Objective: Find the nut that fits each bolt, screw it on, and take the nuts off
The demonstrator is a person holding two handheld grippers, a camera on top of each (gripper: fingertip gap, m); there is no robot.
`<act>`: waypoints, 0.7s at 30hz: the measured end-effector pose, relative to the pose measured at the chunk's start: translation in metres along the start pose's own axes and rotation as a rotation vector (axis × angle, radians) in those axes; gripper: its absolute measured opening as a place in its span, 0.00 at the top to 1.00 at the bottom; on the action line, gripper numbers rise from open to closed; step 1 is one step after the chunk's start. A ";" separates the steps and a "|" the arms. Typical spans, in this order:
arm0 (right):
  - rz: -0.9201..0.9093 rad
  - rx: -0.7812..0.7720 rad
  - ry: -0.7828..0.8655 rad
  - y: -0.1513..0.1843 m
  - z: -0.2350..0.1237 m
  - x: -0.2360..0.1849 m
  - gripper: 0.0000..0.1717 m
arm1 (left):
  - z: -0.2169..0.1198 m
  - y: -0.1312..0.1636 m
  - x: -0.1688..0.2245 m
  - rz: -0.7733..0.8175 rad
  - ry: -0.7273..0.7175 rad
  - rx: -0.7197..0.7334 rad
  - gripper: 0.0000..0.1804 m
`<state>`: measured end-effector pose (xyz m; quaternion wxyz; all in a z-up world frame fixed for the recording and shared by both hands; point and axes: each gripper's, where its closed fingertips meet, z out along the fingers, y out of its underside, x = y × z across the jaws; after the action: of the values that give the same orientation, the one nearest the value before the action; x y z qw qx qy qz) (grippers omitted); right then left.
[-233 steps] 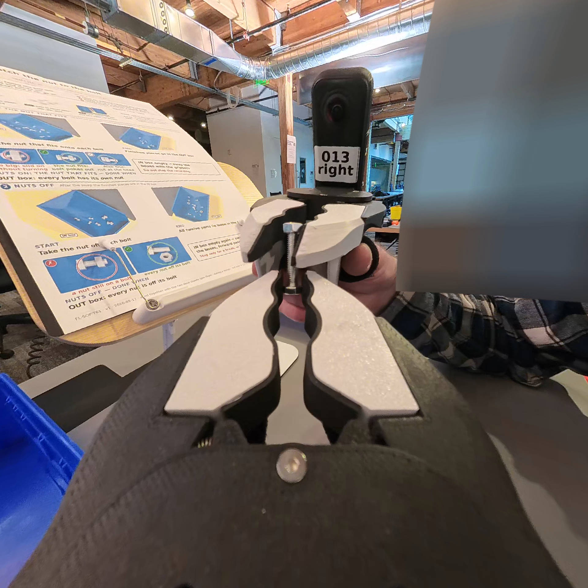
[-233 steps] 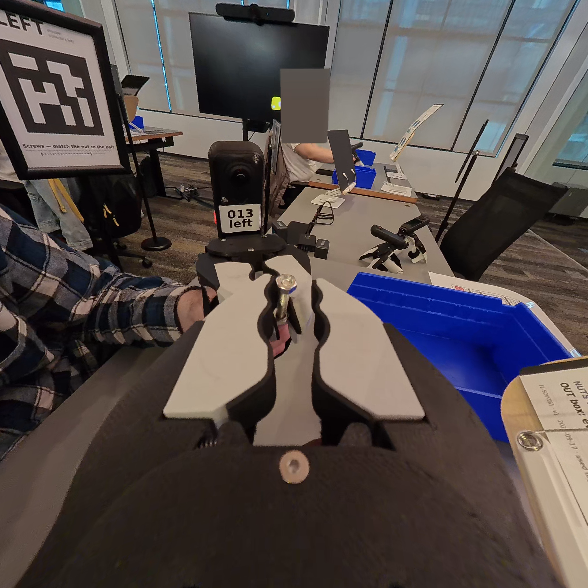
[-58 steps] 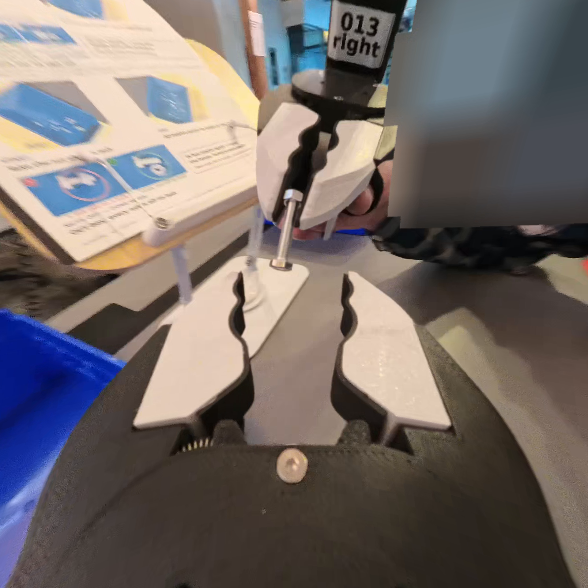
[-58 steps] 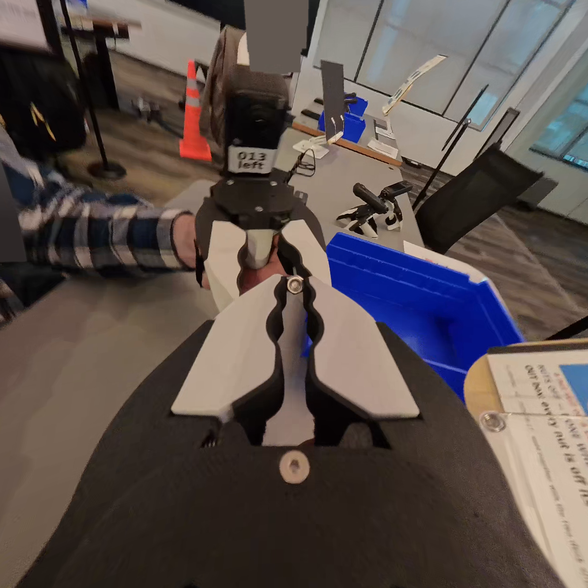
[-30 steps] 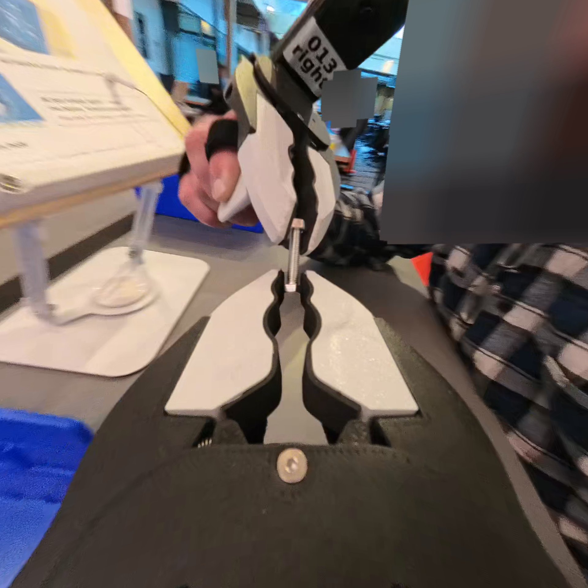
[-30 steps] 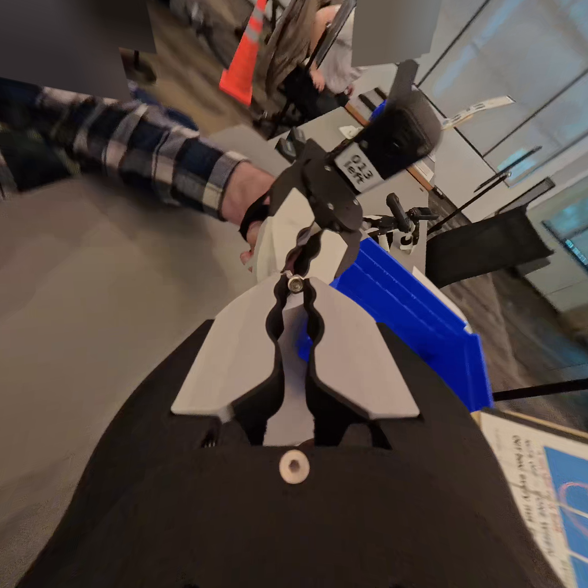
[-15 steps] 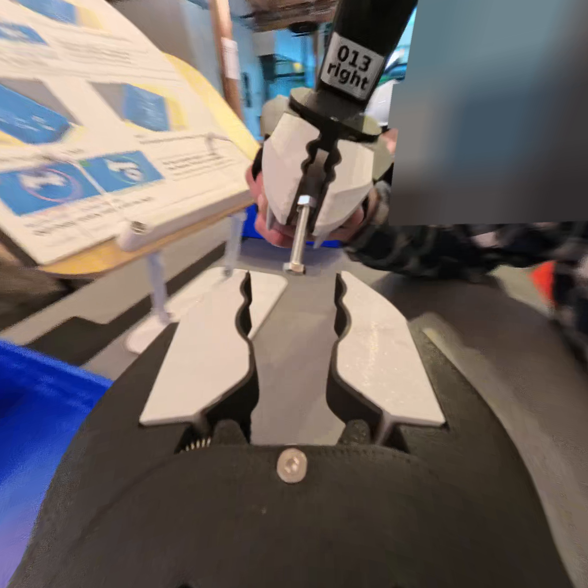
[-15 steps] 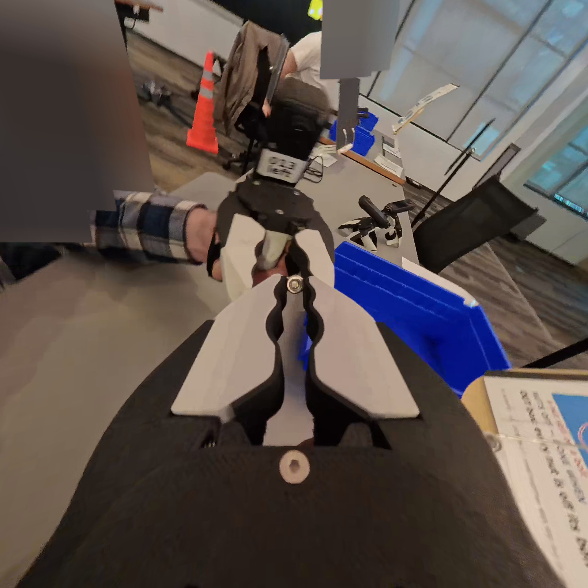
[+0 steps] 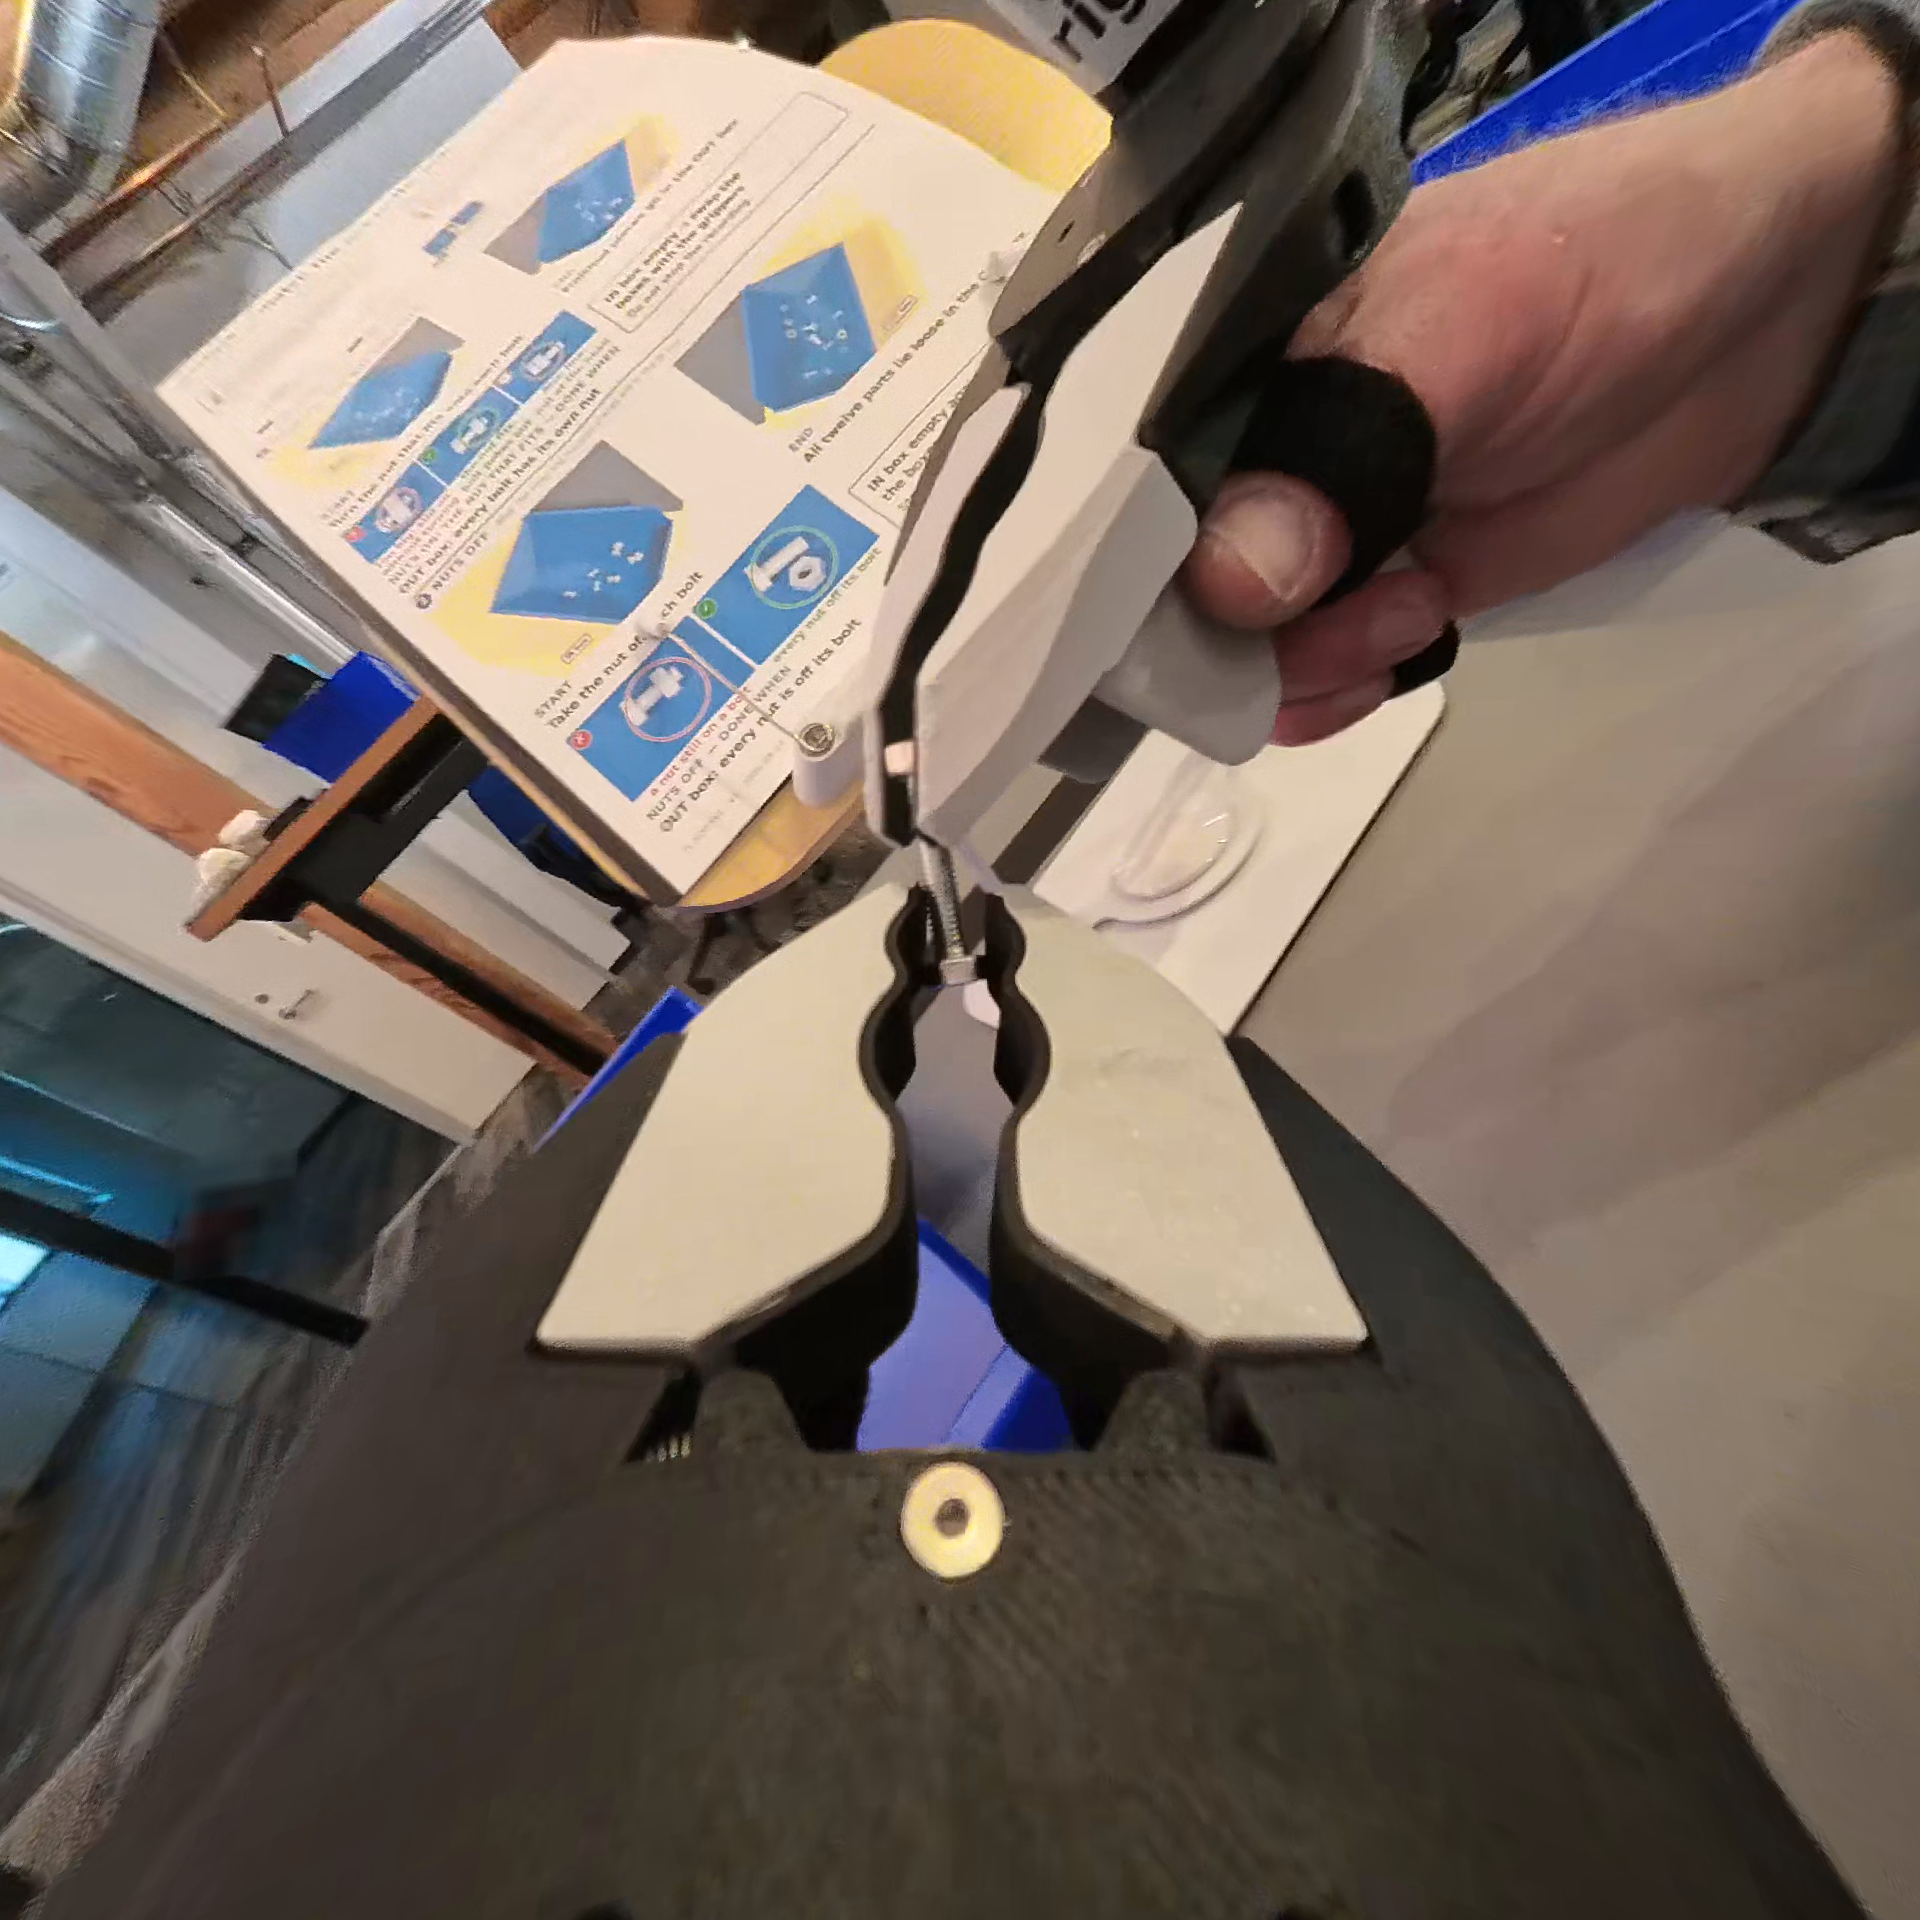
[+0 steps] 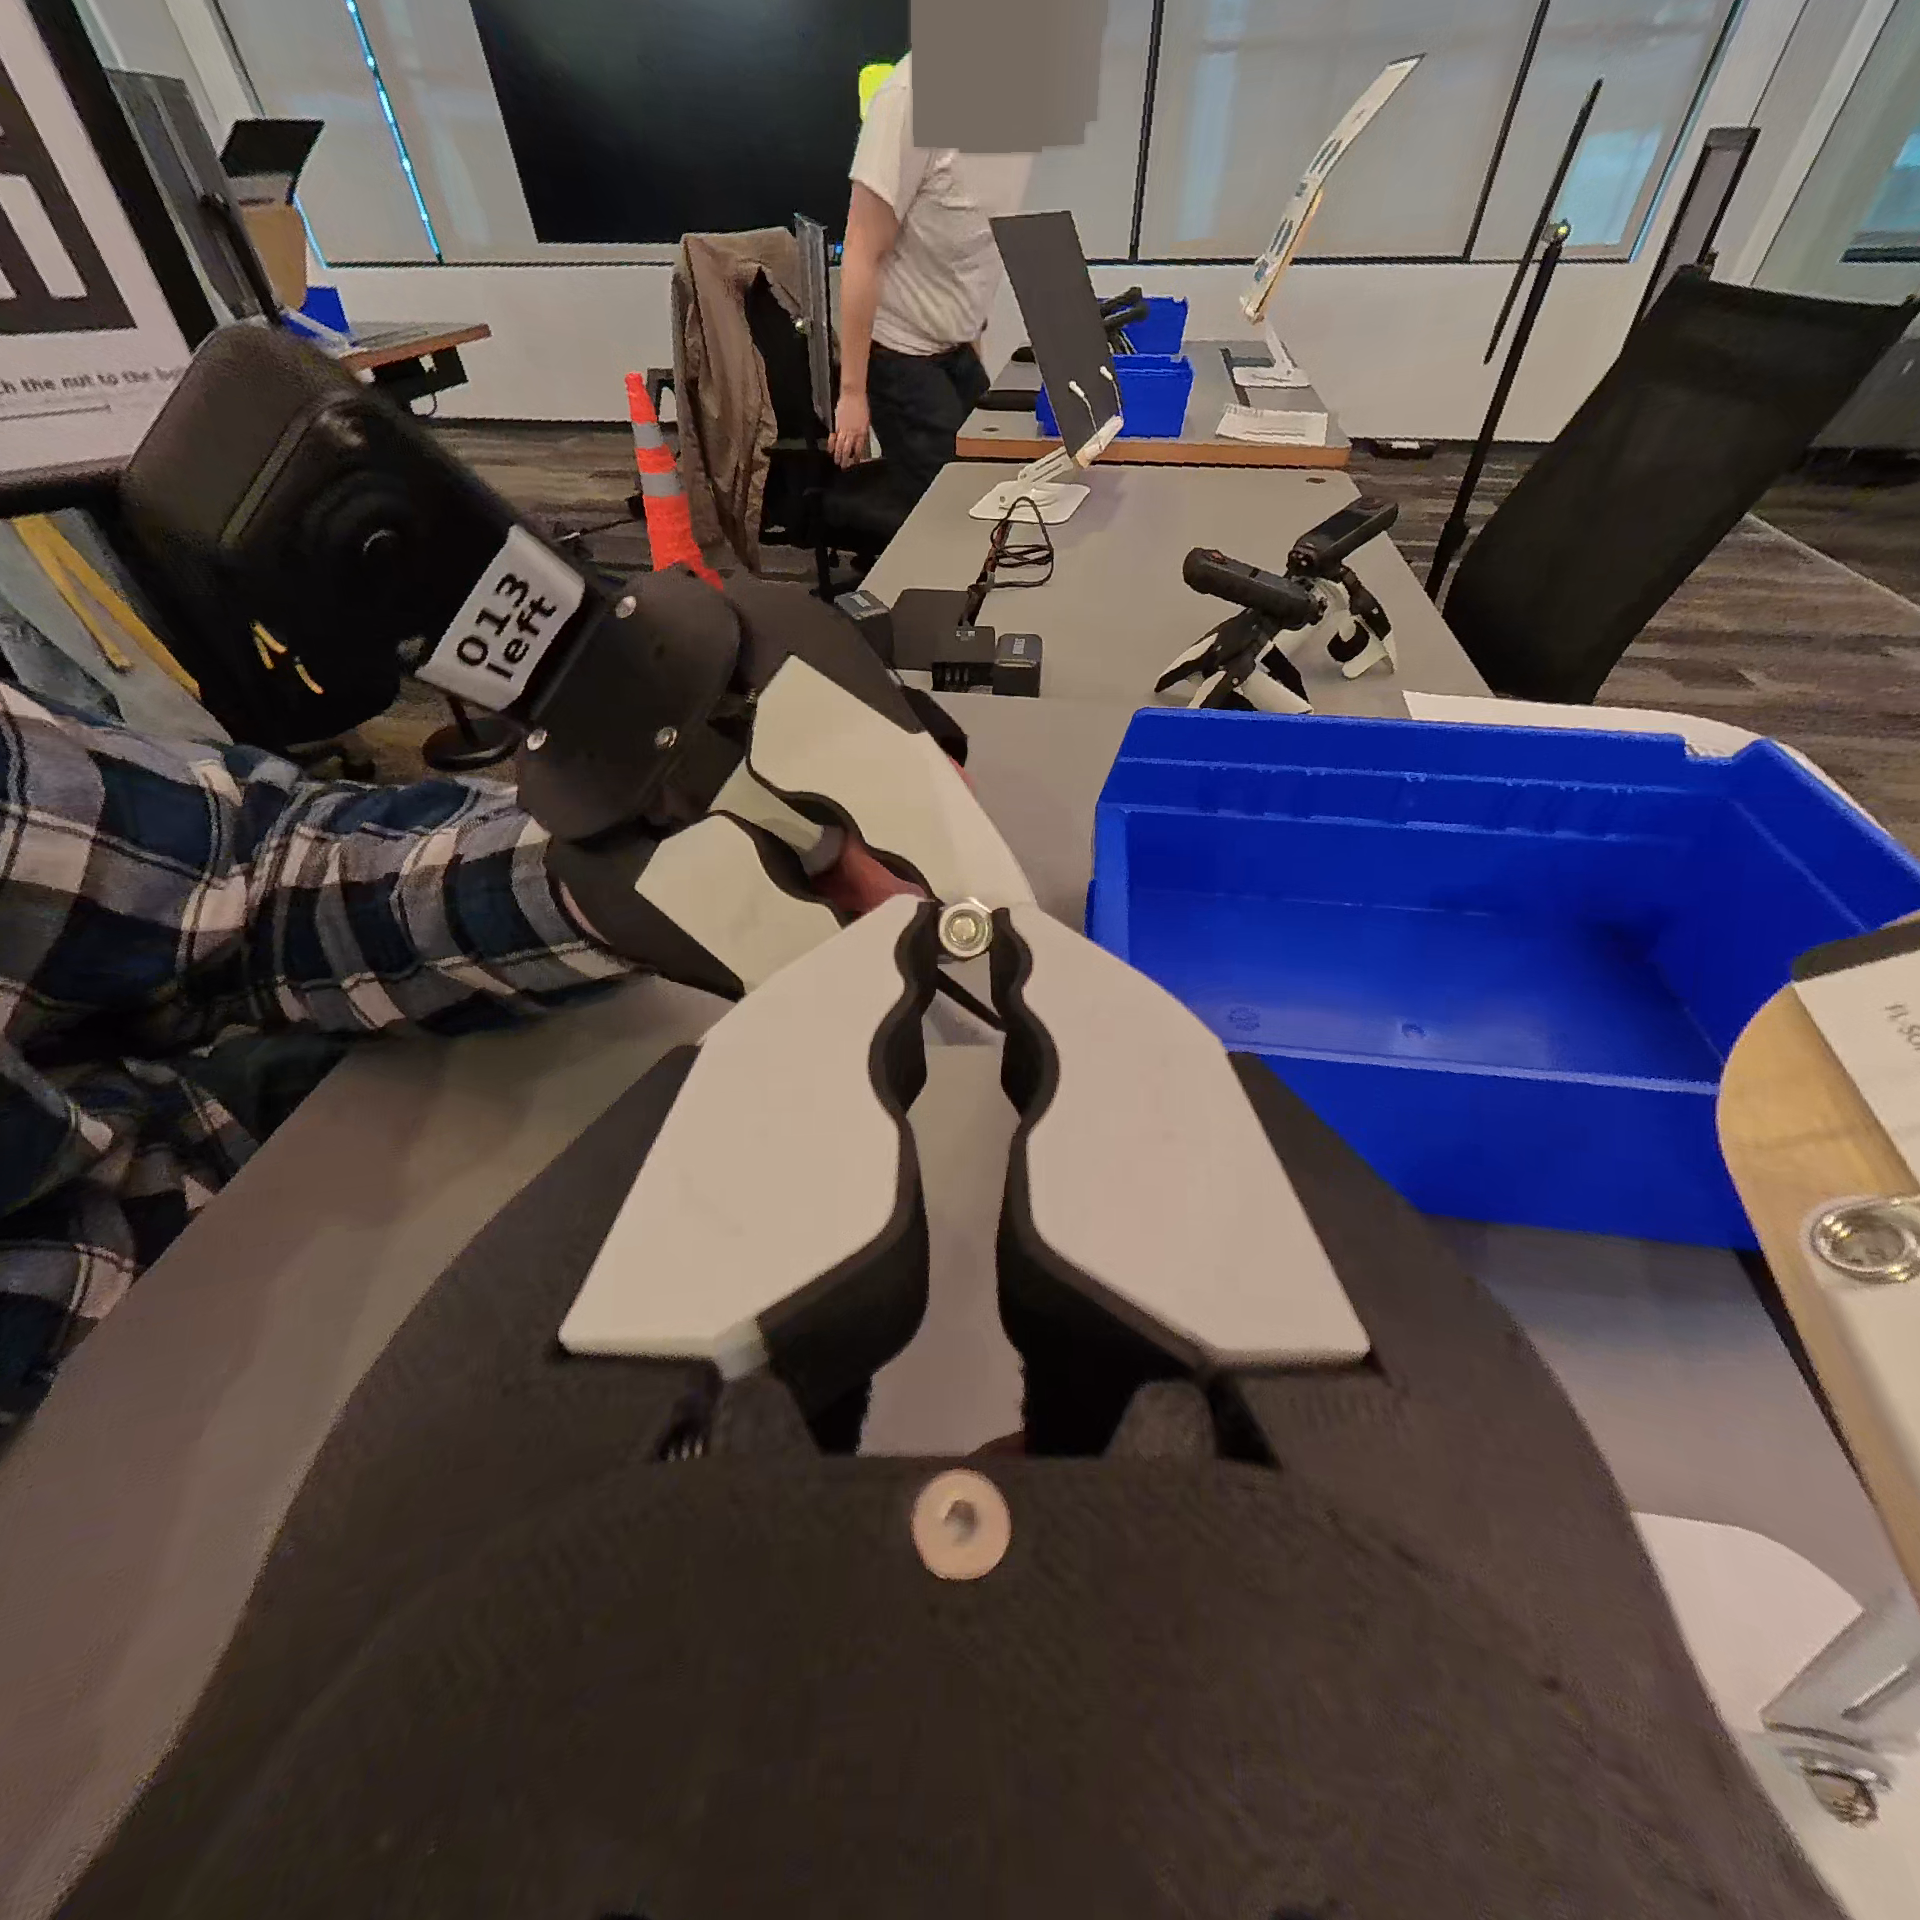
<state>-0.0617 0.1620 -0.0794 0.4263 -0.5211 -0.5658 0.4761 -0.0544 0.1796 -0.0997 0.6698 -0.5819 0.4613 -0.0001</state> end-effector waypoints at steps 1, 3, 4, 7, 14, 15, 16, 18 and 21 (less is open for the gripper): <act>-0.021 -0.005 -0.006 0.000 0.000 -0.002 0.94 | 0.000 -0.001 0.004 -0.033 0.041 -0.001 0.94; -0.128 -0.013 -0.020 -0.002 -0.002 -0.008 0.94 | -0.003 -0.007 0.011 -0.167 0.169 0.048 0.94; -0.217 -0.027 -0.031 -0.003 -0.003 -0.015 0.94 | -0.007 -0.012 0.018 -0.268 0.288 0.078 0.94; -0.520 -0.119 -0.042 0.000 -0.006 -0.033 0.94 | -0.021 -0.025 0.037 -0.545 0.632 0.195 0.95; -0.709 -0.111 -0.083 -0.005 -0.011 -0.053 0.94 | -0.032 -0.028 0.065 -0.692 0.939 0.260 0.95; -0.666 -0.084 -0.059 -0.010 -0.013 -0.048 0.94 | -0.031 -0.029 0.062 -0.706 0.929 0.270 0.95; -0.643 -0.070 -0.011 -0.015 -0.015 -0.041 0.94 | -0.032 -0.028 0.061 -0.720 0.928 0.280 0.94; -0.606 -0.046 0.047 -0.024 -0.025 -0.033 0.94 | -0.029 -0.023 0.056 -0.719 0.884 0.270 0.95; -0.581 -0.083 0.240 -0.041 -0.067 -0.015 0.94 | -0.031 -0.023 0.052 -0.684 0.855 0.261 0.95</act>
<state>-0.0018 0.1531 -0.0267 0.5864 -0.4071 -0.6557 0.2460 -0.0310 0.1204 -0.1103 0.4516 -0.5588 0.4728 -0.5101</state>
